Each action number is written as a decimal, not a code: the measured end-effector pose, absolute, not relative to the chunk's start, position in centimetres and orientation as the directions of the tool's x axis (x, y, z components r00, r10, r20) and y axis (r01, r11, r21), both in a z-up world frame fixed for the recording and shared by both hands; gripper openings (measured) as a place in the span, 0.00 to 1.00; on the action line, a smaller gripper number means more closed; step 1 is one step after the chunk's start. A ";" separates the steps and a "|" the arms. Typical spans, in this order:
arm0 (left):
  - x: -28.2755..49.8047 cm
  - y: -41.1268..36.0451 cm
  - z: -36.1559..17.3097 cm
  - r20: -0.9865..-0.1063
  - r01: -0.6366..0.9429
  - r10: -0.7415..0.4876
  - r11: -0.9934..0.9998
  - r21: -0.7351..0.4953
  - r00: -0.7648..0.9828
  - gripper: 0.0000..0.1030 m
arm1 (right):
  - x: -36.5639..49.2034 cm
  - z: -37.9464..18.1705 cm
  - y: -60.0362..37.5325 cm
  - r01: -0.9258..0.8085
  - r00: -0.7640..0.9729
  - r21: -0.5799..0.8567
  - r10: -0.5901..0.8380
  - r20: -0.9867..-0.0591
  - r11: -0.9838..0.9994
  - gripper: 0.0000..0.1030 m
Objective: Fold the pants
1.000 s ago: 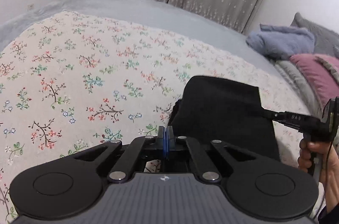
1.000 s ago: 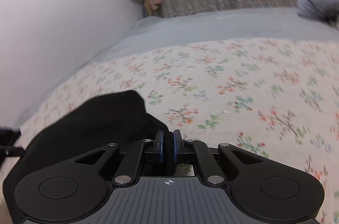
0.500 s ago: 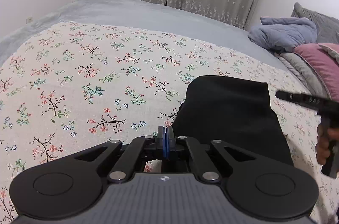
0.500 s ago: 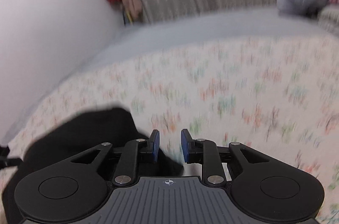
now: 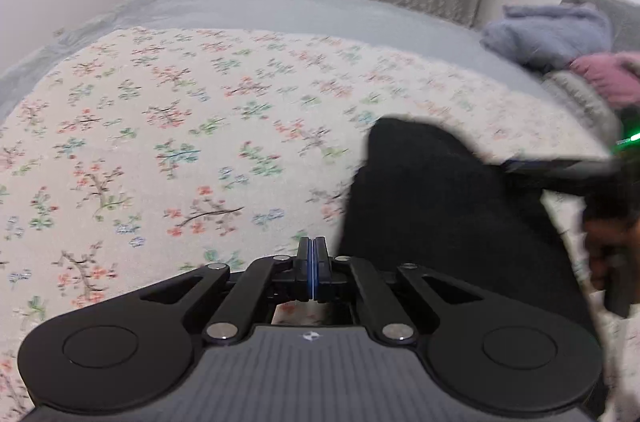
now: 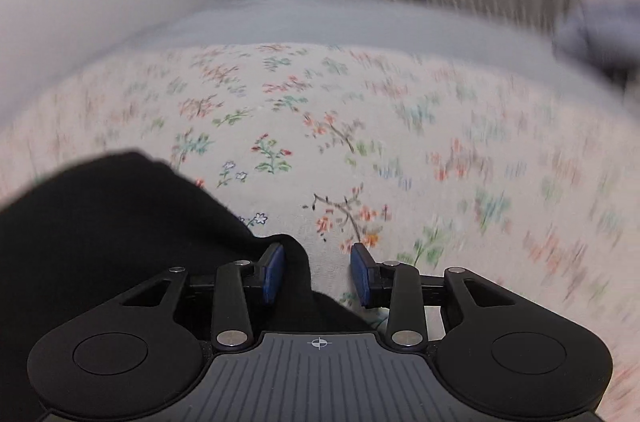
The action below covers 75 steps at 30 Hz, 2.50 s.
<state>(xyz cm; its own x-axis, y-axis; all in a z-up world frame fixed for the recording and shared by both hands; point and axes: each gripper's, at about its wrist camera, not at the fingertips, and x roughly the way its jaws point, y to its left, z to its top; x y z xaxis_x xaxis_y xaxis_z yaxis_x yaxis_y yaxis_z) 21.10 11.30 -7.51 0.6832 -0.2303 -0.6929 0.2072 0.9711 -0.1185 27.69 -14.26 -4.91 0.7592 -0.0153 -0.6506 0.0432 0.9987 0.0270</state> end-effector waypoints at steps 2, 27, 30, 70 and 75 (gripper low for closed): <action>21.3 11.9 -7.8 -0.703 0.180 -0.214 0.976 -0.124 0.678 0.26 | 25.9 -3.4 -15.0 0.080 0.800 0.074 -0.020 -0.600 0.994 0.37; 19.0 5.2 -5.8 -0.618 0.342 -0.347 0.930 -0.132 0.706 0.51 | 9.8 -5.4 -5.1 0.008 0.805 0.180 0.101 -0.585 0.984 0.45; 18.5 5.2 -5.9 -0.609 0.343 -0.343 0.931 -0.122 0.715 0.51 | 9.4 -6.0 -4.4 0.010 0.816 0.143 0.075 -0.573 0.990 0.46; 21.7 6.1 -7.2 -0.624 0.203 -0.560 0.810 -0.550 0.545 0.75 | 16.8 -5.6 -20.2 0.064 0.810 0.689 0.365 -0.458 0.722 0.17; 20.7 1.9 -7.1 -0.588 0.205 -0.628 0.753 -0.625 0.510 0.75 | 17.5 -0.1 -24.3 0.001 0.784 0.582 0.361 -0.505 0.813 0.17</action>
<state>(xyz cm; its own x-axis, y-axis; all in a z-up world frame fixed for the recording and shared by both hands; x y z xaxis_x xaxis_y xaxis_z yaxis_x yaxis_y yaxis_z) 20.71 1.86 -7.14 0.5098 -0.6277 -0.5883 0.2054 0.7528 -0.6253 17.46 -24.30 -0.13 0.7843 0.3606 -0.5048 0.0007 0.8132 0.5821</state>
